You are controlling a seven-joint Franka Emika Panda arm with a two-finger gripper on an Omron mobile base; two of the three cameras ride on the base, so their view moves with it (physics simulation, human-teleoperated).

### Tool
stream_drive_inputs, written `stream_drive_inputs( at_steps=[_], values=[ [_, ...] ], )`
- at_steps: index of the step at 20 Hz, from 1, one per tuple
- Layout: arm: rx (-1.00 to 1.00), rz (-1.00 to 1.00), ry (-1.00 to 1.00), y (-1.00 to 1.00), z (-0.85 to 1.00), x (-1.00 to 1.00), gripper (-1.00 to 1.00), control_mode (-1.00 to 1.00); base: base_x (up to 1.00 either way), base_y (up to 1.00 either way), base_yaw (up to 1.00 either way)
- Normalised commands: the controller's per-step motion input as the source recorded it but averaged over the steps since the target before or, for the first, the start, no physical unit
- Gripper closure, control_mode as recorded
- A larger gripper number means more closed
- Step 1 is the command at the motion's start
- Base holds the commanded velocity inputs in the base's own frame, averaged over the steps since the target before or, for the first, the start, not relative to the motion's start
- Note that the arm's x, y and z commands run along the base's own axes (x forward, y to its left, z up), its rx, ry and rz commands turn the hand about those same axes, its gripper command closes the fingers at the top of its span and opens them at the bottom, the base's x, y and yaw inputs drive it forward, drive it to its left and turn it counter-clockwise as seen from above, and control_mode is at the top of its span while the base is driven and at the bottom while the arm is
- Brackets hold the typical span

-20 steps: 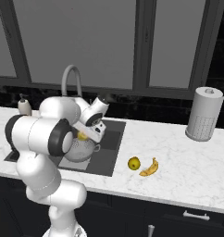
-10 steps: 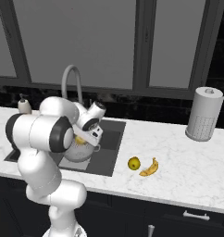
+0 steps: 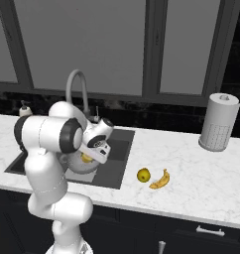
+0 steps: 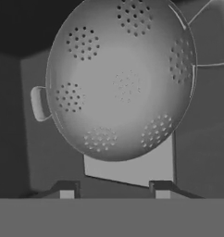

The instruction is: Put the colander in the sink, put the kiwi, pear, banana in the colander, and turn on the sink faucet and pour water over the colander.

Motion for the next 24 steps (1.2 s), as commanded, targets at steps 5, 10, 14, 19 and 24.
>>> stream_drive_inputs(
  at_steps=[5, 10, 14, 19, 24],
  values=[
    [0.03, 0.05, -0.05, 0.00, -0.05, 0.36, 1.00, -1.00, 0.00, 0.00, 0.00],
    [0.00, 0.05, 0.00, 0.00, -0.28, 0.37, 1.00, -1.00, 0.00, 0.00, 0.00],
    [0.00, 0.03, 0.00, 0.04, -0.39, 0.13, 1.00, -1.00, 0.00, 0.00, 0.00],
    [0.00, 0.01, -0.01, 0.15, -0.32, 0.02, 1.00, -1.00, 0.00, 0.00, 0.00],
    [0.00, 0.00, 0.00, 0.17, -0.28, 0.08, 1.00, -1.00, 0.00, 0.00, 0.00]
  ],
)
